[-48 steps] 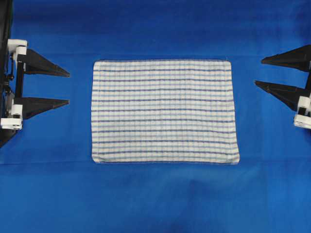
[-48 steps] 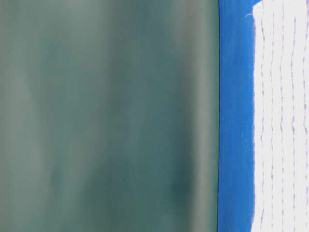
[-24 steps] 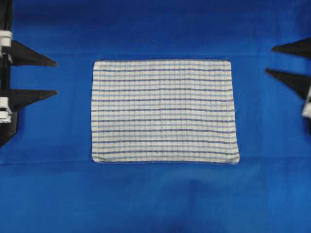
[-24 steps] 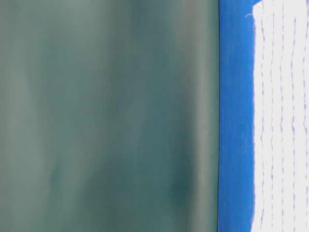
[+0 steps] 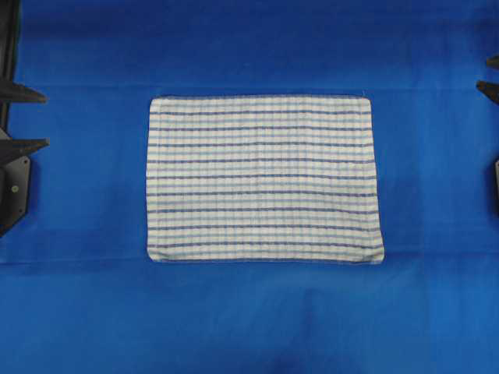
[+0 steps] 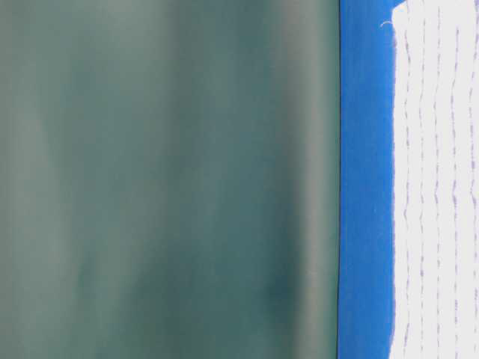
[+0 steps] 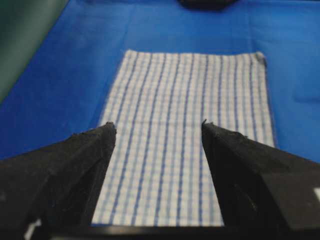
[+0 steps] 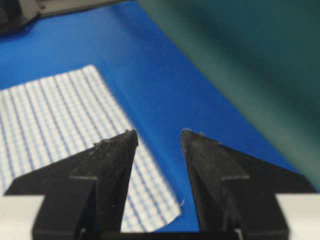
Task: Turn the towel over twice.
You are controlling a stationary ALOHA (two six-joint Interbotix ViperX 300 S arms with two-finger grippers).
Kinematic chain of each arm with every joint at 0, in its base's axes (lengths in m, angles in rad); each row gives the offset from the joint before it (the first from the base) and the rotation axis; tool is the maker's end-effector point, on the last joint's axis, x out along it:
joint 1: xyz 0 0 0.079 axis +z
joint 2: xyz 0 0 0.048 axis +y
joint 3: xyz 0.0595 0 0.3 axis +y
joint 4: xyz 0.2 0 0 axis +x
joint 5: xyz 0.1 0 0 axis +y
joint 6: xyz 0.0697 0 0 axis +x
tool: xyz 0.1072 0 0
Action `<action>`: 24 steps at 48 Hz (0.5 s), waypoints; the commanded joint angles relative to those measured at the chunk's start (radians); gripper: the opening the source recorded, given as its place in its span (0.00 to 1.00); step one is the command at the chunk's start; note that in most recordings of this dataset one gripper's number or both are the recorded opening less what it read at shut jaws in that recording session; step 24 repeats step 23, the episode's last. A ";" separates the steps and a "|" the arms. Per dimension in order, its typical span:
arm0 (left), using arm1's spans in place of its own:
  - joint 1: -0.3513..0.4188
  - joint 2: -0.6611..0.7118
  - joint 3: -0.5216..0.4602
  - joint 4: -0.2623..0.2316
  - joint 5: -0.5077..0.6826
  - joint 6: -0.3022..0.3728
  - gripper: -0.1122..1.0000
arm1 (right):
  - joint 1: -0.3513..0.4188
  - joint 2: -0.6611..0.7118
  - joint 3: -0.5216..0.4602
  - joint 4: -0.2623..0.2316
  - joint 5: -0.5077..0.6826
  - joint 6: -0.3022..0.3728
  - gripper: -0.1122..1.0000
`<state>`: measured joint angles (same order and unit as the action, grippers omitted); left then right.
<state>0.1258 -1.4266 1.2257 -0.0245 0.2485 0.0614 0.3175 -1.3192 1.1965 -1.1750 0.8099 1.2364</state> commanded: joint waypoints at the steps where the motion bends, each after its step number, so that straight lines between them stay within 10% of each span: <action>1: 0.003 -0.011 0.023 -0.002 -0.006 -0.009 0.68 | -0.002 -0.023 0.026 -0.003 -0.025 0.014 0.54; 24: -0.006 -0.021 0.137 -0.011 -0.084 -0.017 0.68 | -0.002 -0.034 0.123 -0.009 -0.055 0.112 0.43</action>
